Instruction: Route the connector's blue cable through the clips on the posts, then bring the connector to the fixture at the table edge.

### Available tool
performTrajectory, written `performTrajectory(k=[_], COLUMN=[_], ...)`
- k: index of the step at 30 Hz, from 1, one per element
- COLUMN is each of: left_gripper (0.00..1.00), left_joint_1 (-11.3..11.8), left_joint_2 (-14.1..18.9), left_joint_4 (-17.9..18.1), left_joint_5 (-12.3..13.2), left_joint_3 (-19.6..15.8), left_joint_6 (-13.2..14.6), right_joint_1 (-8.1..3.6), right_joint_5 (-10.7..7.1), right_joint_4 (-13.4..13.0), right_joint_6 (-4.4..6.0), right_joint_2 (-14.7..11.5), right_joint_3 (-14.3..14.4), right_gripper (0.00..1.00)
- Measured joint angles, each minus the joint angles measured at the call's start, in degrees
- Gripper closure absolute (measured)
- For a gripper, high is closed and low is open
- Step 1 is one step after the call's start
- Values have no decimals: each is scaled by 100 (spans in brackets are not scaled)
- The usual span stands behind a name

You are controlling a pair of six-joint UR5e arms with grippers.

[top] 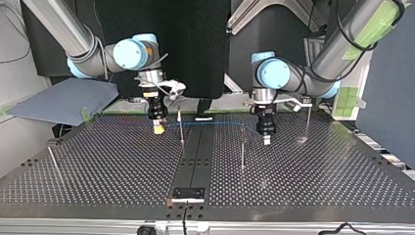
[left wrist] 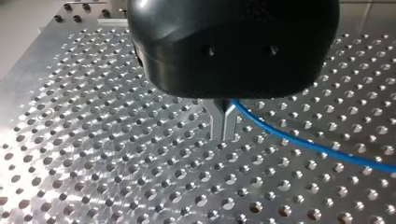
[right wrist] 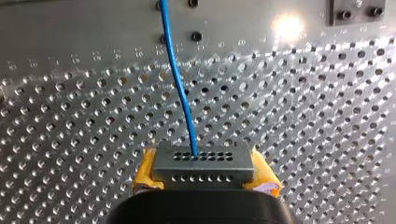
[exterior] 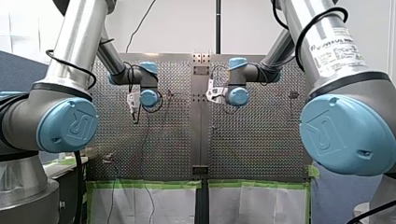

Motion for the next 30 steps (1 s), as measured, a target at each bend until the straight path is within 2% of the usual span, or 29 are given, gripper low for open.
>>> performTrajectory(k=[16, 25, 30], left_gripper=[100, 100, 100], left_joint_1=[88, 152, 160], left_joint_2=[-2, -16, -30], left_joint_4=[-136, -171, -219], left_joint_5=[98, 185, 221], left_joint_3=[171, 213, 225], left_joint_6=[-18, -32, -54], right_joint_1=[-297, -430, -465], right_joint_5=[-106, -159, -197], right_joint_4=[66, 93, 95], right_joint_6=[23, 24, 24], right_joint_2=[87, 104, 110], right_joint_3=[-283, -350, -351], right_gripper=[100, 100, 100])
